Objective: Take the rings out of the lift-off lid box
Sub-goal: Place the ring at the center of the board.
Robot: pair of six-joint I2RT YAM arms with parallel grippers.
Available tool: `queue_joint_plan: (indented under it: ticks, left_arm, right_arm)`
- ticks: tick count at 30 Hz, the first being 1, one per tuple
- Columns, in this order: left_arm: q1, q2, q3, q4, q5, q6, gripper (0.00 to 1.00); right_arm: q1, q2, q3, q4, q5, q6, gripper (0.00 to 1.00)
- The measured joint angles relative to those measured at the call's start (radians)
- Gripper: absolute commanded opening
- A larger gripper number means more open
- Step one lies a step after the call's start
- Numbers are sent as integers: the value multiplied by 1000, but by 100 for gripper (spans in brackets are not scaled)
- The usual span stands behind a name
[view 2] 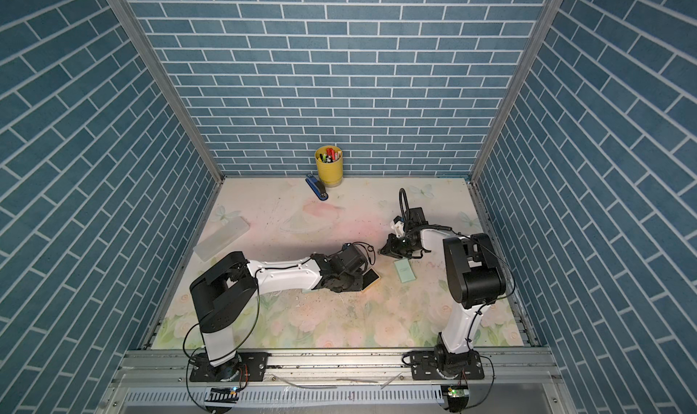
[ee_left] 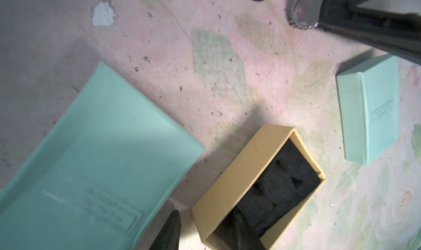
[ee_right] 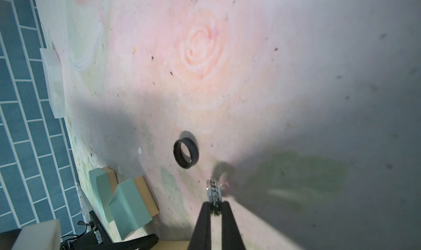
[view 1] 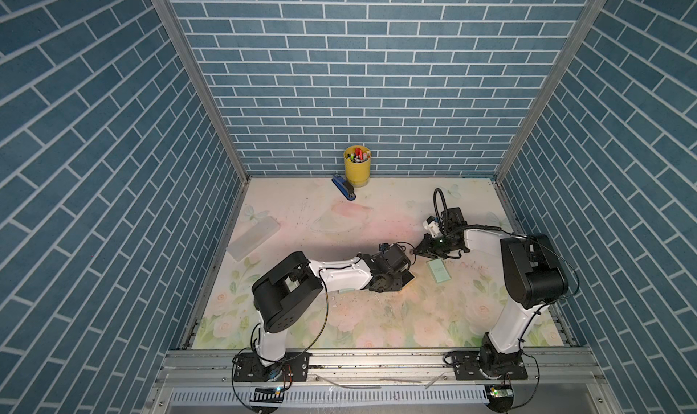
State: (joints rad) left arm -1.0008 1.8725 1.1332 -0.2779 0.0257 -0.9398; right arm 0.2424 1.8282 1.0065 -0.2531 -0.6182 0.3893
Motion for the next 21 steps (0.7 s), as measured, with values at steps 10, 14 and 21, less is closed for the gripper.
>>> queue_joint_plan:
  ticks: [10,14,21]
  left_arm:
    - [-2,-49,0,-42,-18,8,43]
    - [-2,-75,2,-63,-26,34,43]
    - [4,-77,35,-90,-40,96,37]
  right_arm:
    - [-9,9,10,-8,-2,6,20]
    - [-10,-13,10,-42,11,3,24]
    - [-9,-164,-20,-91,32,3,23]
